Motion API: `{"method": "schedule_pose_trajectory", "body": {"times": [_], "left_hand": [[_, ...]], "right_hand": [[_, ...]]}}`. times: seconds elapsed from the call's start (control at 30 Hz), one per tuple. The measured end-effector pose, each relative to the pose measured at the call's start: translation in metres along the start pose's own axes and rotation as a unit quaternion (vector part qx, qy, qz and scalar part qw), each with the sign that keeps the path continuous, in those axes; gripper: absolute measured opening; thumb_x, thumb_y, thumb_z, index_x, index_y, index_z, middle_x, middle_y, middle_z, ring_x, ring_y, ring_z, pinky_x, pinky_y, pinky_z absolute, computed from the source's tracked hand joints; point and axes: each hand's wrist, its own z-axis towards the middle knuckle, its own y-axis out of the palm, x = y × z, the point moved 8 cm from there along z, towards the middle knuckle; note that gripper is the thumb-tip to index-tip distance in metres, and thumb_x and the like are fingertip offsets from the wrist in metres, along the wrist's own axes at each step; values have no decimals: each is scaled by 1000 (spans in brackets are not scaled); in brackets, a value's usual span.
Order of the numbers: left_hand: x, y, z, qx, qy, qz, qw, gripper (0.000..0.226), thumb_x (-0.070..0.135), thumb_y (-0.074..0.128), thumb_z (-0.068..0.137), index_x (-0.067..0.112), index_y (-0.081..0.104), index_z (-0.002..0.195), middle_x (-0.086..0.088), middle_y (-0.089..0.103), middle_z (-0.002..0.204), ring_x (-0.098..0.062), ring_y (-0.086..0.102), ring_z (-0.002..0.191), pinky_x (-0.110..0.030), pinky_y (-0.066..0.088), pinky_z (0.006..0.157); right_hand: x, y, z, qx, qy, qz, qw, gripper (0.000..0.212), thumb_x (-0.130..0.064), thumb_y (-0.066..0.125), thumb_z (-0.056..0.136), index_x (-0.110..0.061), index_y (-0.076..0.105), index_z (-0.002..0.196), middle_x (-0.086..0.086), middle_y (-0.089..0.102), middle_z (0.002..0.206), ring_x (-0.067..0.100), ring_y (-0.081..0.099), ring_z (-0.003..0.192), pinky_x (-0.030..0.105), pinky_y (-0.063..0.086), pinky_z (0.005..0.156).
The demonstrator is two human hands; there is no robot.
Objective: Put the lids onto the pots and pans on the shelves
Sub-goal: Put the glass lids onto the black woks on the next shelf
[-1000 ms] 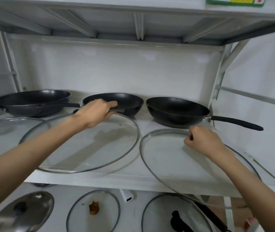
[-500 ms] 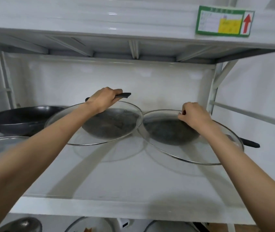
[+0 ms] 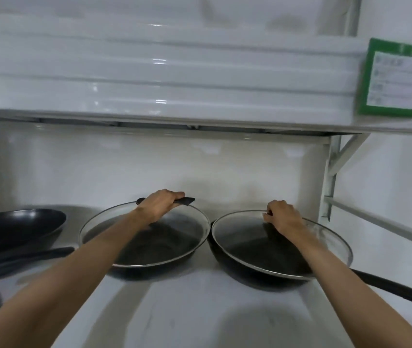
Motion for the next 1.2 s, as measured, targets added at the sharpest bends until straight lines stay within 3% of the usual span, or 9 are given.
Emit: {"method": "schedule_pose_trajectory", "body": {"times": [0.23, 0.33, 0.5, 0.63, 0.73, 1.0, 1.2], "left_hand": [[-35, 36, 21, -36, -11, -4, 999, 15, 28, 45, 97, 24, 41, 84, -13, 68, 95, -32, 63, 86, -33, 38, 67], [-47, 49, 24, -41, -24, -4, 999, 13, 25, 44, 97, 17, 50, 89, -8, 65, 88, -29, 59, 79, -32, 35, 66], [-51, 52, 30, -26, -18, -14, 999, 11, 24, 45, 97, 20, 50, 88, -10, 68, 89, -30, 63, 81, -40, 46, 71], [-46, 54, 29, -25, -11, -25, 999, 12, 24, 46, 97, 25, 45, 85, -11, 69, 91, -32, 64, 83, -42, 49, 74], [-41, 52, 28, -26, -12, -36, 999, 14, 22, 46, 97, 24, 42, 84, -14, 66, 89, -33, 62, 82, -42, 47, 75], [-42, 51, 26, -12, -26, -53, 998, 18, 22, 47, 97, 20, 40, 80, -8, 53, 73, -27, 47, 69, -33, 34, 65], [-43, 49, 24, -5, -32, -69, 997, 23, 22, 45, 99, 18, 39, 77, -9, 47, 69, -27, 37, 66, -32, 31, 62]], "right_hand": [[14, 35, 25, -25, 17, 6, 1000, 19, -25, 52, 93, -7, 58, 93, 14, 63, 106, 32, 61, 100, 33, 43, 75], [9, 44, 36, -24, 7, -2, 1000, 14, -24, 52, 92, -14, 49, 84, 13, 63, 104, 31, 61, 100, 32, 40, 73], [0, 52, 47, -21, 15, 0, 1000, 24, -22, 51, 93, -2, 62, 102, 18, 64, 112, 33, 62, 102, 34, 48, 81], [-5, 55, 47, -28, 3, -7, 1000, 23, -20, 50, 93, -1, 61, 101, 20, 63, 113, 36, 61, 103, 37, 47, 82], [-4, 54, 47, -33, -4, -12, 999, 20, -18, 52, 91, -2, 60, 97, 20, 64, 108, 35, 62, 98, 34, 41, 71], [-5, 52, 42, -45, -19, -12, 999, 21, -19, 55, 89, -1, 63, 98, 18, 65, 102, 34, 64, 92, 40, 50, 79], [-5, 52, 43, -53, -12, -17, 998, 21, -15, 54, 89, 2, 63, 97, 18, 66, 97, 30, 60, 81, 34, 43, 70]]}}
